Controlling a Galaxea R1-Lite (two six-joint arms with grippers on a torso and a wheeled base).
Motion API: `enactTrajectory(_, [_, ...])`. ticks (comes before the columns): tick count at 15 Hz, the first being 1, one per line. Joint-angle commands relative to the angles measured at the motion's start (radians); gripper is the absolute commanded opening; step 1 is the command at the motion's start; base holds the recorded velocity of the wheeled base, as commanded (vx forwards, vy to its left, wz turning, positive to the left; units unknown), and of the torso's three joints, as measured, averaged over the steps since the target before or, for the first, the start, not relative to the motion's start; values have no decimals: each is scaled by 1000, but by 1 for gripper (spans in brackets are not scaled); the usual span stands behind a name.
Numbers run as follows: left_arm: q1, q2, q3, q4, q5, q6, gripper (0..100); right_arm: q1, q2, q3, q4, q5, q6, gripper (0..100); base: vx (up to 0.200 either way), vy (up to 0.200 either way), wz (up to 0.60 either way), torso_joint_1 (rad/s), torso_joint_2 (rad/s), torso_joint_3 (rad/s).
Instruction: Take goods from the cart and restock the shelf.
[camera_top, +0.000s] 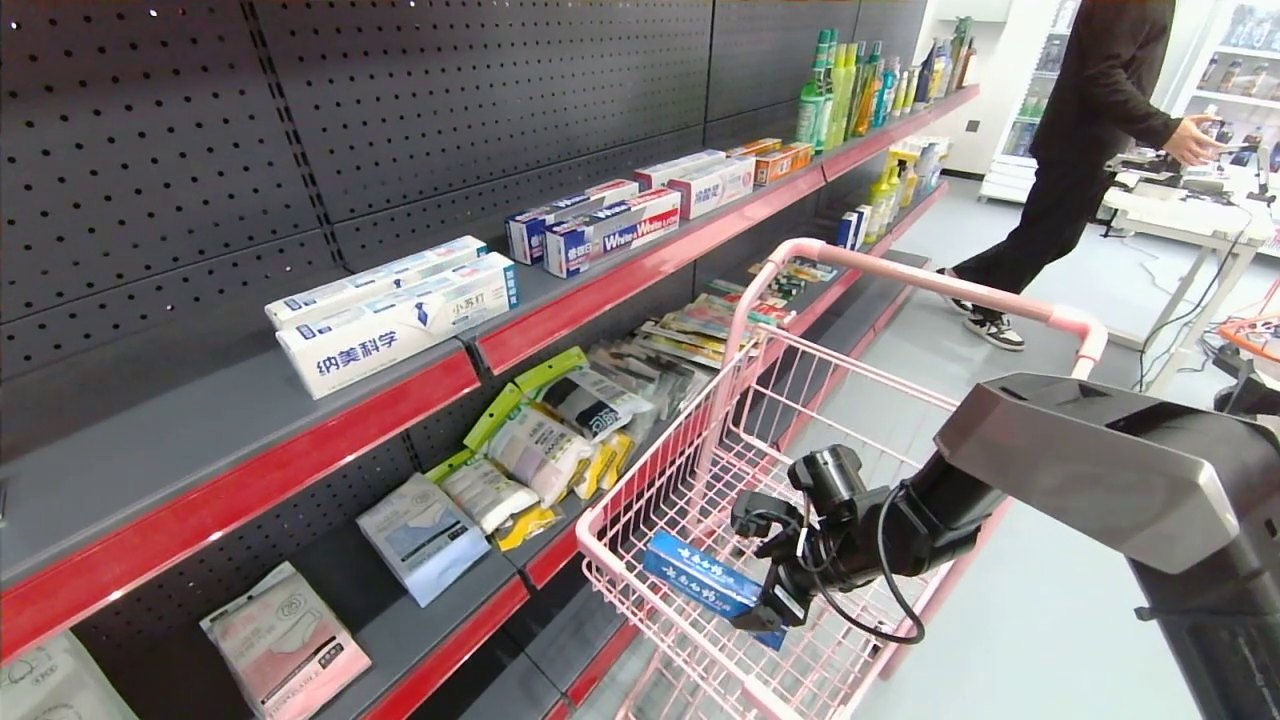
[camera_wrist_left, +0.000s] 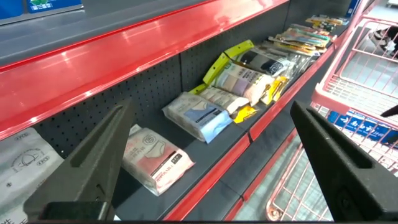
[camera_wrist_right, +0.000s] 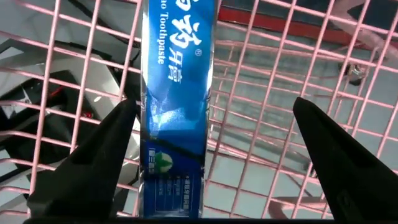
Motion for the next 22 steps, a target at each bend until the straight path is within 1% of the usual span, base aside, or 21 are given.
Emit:
enactTrajectory(1, [0, 1, 0, 0, 1, 0, 100, 6, 7, 1, 0, 1, 6, 100, 0, 0, 0, 0, 0, 0])
enactTrajectory(6, [0, 1, 0, 0, 1, 0, 100, 28, 5, 18, -1, 0, 10, 100, 0, 0, 0, 0, 0, 0])
enactTrajectory(9, [0, 1, 0, 0, 1, 0, 100, 26, 8, 1, -9, -22, 8, 100, 0, 0, 0, 0, 0, 0])
enactTrajectory(17, [0, 1, 0, 0, 1, 0, 100, 28, 8, 12, -9, -22, 6, 100, 0, 0, 0, 0, 0, 0])
enactTrajectory(18, [0, 1, 0, 0, 1, 0, 100, 28, 8, 10, -9, -23, 6, 0, 0, 0, 0, 0, 0, 0])
enactTrajectory(22, [0, 1, 0, 0, 1, 0, 100, 25, 1, 29, -9, -39, 10, 0, 0, 0, 0, 0, 0, 0])
